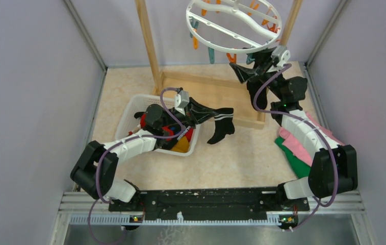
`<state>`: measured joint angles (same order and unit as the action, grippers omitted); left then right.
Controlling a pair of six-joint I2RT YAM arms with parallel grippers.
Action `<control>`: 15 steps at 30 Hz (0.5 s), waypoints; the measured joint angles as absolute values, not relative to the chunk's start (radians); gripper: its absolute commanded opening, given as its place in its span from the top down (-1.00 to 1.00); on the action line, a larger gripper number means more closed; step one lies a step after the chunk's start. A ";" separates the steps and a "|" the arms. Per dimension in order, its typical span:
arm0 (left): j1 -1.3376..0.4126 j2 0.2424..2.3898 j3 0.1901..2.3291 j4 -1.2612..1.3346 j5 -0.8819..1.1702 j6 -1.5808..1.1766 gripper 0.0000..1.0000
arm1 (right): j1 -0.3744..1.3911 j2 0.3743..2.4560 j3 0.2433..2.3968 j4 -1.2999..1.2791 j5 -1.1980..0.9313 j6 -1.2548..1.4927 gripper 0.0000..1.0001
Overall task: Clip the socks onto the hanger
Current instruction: Pick up the sock from the bin.
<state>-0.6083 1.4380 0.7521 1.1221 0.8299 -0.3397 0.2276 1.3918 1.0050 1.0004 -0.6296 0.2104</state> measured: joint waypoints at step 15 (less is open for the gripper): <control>-0.608 1.438 0.752 1.129 0.830 -0.343 1.00 | 0.229 1.394 1.018 1.010 -0.652 0.214 -0.35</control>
